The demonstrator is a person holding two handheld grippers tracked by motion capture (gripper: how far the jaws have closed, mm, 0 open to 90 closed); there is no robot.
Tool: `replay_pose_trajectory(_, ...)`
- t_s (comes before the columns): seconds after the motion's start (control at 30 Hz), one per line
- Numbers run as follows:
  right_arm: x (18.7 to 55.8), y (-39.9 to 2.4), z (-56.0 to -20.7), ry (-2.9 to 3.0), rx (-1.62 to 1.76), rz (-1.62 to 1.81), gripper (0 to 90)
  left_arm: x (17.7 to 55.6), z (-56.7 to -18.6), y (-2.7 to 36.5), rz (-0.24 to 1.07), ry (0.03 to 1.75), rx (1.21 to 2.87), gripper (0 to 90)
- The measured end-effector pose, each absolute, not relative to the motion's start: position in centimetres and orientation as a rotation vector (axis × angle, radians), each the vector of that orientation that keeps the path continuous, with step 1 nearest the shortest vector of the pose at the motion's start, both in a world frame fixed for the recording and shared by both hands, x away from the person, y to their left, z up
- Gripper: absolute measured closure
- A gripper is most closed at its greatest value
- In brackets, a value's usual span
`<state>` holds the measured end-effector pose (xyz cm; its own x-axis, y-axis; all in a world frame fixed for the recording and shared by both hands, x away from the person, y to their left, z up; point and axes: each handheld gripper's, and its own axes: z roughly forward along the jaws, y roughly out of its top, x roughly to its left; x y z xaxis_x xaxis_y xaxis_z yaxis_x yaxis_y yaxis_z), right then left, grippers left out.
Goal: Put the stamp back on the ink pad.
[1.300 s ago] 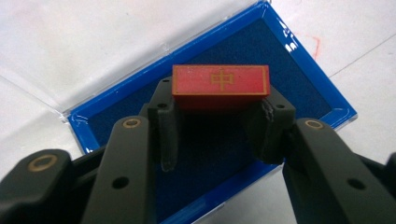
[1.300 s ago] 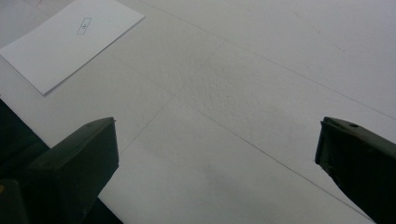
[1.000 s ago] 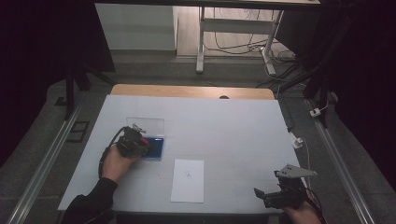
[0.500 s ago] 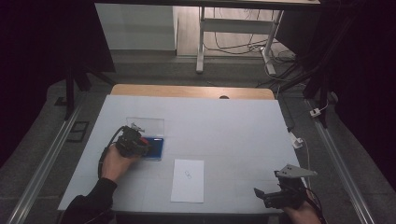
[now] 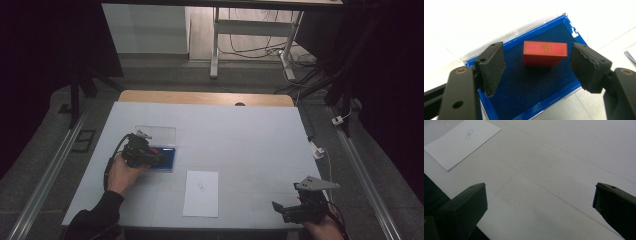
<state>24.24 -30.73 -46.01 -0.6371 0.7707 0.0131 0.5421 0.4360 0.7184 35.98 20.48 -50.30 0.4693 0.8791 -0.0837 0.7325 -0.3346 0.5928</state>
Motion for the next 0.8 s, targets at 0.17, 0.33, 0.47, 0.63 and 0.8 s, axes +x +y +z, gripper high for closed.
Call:
replay_pose_trajectory(0.17, 24.2, -30.7, -46.0, 2.375, 1.128, 1.017, 0.0, 35.8, -50.0, 20.6, 0.349, 1.315, 2.123, 20.1)
replay_pose_trajectory(0.33, 24.2, -30.8, -46.0, 2.374, 1.128, 1.02, 0.0, 35.6, -49.6, 20.9, 0.334, 1.297, 2.074, 14.8)
replay_pose_trajectory(0.47, 24.2, -30.8, -46.0, 2.374, 1.127, 1.02, 0.0, 35.4, -49.3, 21.1, 0.327, 1.293, 2.054, 11.4)
replay_pose_trajectory(0.63, 24.2, -30.7, -46.0, 2.374, 1.127, 1.017, 0.0, 35.0, -48.9, 21.3, 0.307, 1.278, 2.036, 7.2)
replay_pose_trajectory(0.8, 24.2, -30.7, -46.0, 2.375, 1.127, 1.018, 0.0, 34.7, -48.6, 21.7, 0.287, 1.249, 1.99, 2.8)
